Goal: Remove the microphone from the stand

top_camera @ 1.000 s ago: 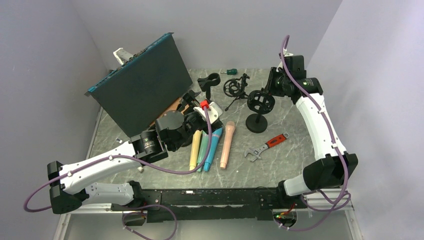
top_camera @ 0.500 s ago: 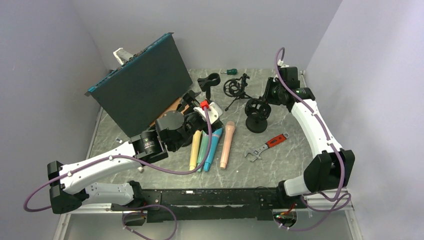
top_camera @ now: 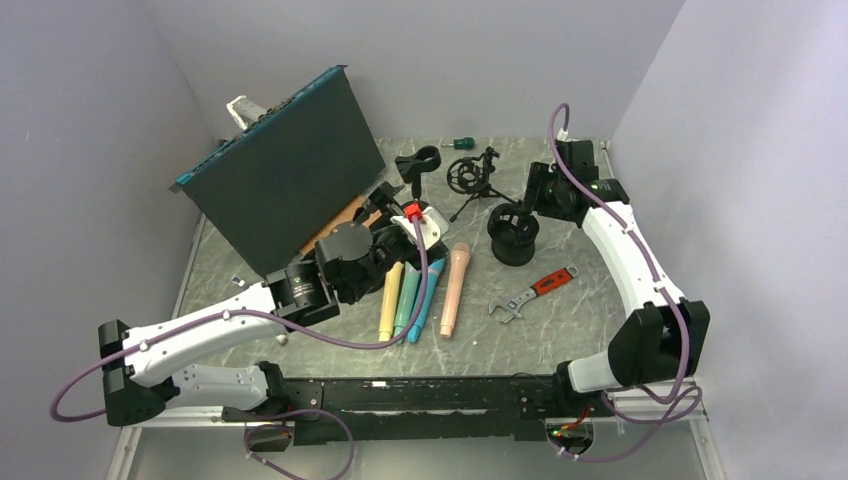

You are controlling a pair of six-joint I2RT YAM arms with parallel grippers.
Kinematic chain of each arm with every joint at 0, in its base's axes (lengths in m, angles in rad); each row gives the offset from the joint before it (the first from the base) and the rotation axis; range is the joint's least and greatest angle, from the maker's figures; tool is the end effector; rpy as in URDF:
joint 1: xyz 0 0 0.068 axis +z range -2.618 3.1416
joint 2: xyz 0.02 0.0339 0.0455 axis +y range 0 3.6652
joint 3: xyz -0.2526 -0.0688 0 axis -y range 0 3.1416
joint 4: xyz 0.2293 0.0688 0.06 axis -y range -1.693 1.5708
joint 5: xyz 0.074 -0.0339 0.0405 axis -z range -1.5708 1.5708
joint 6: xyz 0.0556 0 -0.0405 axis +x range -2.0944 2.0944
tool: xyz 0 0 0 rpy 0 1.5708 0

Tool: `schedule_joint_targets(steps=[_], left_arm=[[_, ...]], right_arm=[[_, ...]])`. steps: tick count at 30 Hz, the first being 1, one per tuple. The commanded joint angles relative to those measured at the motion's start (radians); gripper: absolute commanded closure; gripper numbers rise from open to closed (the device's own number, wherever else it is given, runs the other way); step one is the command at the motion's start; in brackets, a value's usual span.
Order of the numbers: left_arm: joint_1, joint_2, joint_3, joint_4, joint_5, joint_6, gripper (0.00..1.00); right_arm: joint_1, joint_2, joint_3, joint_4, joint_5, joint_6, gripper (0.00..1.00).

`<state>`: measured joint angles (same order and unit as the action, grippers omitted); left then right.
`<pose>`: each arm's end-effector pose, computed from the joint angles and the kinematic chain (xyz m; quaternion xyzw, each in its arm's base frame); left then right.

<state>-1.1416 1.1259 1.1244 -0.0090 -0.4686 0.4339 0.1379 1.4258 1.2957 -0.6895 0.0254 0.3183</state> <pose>0.1328 -0.2299 0.3999 0.3748 0.6035 -0.0823 0.6990 0.3044 0.0408 0.2985 0.0884 0.9260 0.0714 0.3600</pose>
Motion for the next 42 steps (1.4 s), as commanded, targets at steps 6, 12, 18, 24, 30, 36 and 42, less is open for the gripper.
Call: schedule_joint_targets(steps=[6,12,18,24,30,36,42], left_arm=[[0.018,0.071,0.039,-0.026,-0.007,-0.051,0.01],[0.358,0.08,0.209,-0.23,0.412,-0.486,0.05],[0.589,-0.243,0.021,-0.184,0.457,-0.615,0.04],[0.625,-0.674,-0.228,-0.26,0.389,-0.66,0.02],[0.625,-0.981,-0.408,-0.286,0.44,-0.781,0.01],[0.624,-1.222,-0.516,-0.282,0.454,-0.875,0.01],[0.624,-1.335,-0.563,-0.28,0.459,-0.936,0.01]], right_arm=[[-0.001,-0.207,0.096,0.021,-0.021,-0.02,0.0],[-0.001,-0.322,0.032,0.103,-0.14,-0.046,0.0],[-0.001,-0.551,-0.138,0.165,-0.257,-0.007,0.0],[-0.002,-0.824,-0.402,0.227,-0.269,0.111,0.0],[-0.001,-1.03,-0.589,0.32,-0.352,0.242,0.0],[-0.002,-1.157,-0.65,0.275,-0.343,0.311,0.0],[-0.001,-1.341,-0.723,0.236,-0.229,0.394,0.0]])
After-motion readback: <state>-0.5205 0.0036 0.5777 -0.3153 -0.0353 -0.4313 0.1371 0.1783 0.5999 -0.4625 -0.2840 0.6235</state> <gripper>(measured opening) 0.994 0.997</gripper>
